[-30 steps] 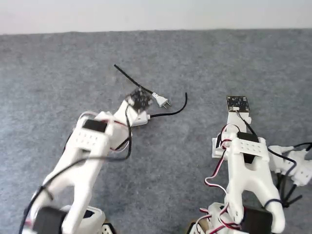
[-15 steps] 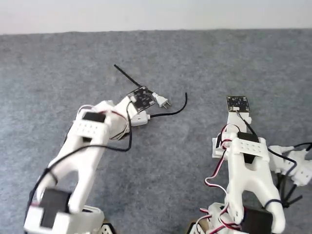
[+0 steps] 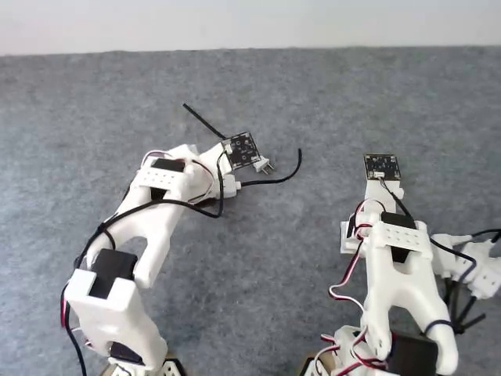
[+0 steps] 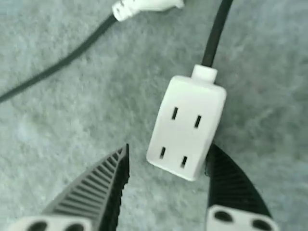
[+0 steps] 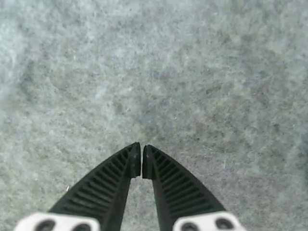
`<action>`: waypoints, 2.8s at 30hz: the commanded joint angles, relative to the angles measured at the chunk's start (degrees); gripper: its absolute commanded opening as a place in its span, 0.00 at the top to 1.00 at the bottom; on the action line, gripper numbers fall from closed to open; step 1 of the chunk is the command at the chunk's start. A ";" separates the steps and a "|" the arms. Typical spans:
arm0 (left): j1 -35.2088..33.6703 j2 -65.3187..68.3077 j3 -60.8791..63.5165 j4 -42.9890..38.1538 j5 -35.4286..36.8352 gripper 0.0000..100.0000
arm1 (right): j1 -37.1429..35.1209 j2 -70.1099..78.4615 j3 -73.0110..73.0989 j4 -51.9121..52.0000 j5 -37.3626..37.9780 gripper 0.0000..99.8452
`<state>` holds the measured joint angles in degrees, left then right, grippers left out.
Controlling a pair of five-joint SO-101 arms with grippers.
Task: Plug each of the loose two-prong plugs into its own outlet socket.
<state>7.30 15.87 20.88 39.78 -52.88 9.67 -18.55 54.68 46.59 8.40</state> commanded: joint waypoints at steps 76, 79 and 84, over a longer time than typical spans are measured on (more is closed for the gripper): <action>-0.44 27.60 -42.68 26.02 0.18 0.99 | -1.89 -1.54 0.18 -1.01 0.62 0.99; 1.32 27.52 -42.77 32.53 0.18 0.99 | -1.89 -1.54 0.18 -1.10 0.62 0.99; 1.76 26.29 -42.68 39.03 0.35 0.99 | -1.89 -1.54 0.18 -1.10 0.62 0.99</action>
<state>8.53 43.56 -21.93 74.33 -52.18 8.18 -18.55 55.03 46.42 8.40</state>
